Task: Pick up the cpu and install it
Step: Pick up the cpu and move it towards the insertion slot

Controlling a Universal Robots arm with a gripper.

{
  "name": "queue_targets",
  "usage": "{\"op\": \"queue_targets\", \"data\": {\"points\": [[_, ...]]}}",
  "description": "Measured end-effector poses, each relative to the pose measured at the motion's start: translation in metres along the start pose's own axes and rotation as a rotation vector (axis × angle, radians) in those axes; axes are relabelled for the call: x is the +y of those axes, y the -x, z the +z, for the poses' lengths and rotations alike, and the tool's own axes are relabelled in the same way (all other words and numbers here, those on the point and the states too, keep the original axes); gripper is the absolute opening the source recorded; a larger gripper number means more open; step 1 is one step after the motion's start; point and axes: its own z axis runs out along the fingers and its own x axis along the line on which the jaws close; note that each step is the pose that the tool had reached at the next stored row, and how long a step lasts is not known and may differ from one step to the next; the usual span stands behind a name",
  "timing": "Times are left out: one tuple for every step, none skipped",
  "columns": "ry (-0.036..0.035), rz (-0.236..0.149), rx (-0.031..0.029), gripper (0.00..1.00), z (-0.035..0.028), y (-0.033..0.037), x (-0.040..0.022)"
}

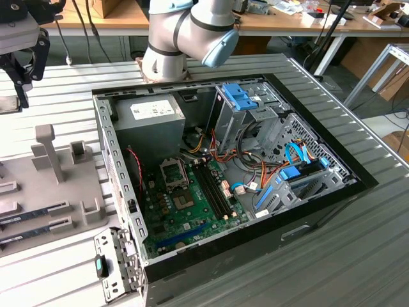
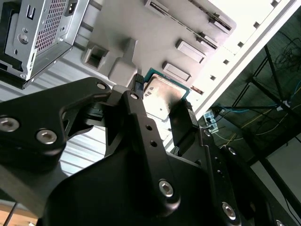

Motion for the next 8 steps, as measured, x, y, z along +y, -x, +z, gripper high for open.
{"op": "queue_targets", "data": {"points": [[0.0, 0.0, 0.0, 0.47, 0.0, 0.0009, 0.0], [0.0001, 0.0, 0.0, 0.47, 0.0, 0.0017, 0.0], [0.0, 0.0, 0.0, 0.47, 0.0, 0.0026, 0.0], [0.0, 0.0, 0.0, 0.47, -0.0001, 0.0034, 0.0], [0.0, 0.0, 0.0, 0.47, 0.0, 0.0041, 0.0], [0.0, 0.0, -0.0001, 0.47, -0.0001, 0.0048, 0.0], [0.0, 0.0, 0.0, 0.47, -0.0001, 0.0054, 0.0], [0.0, 0.0, 0.0, 0.47, -0.0001, 0.0061, 0.0]]}}
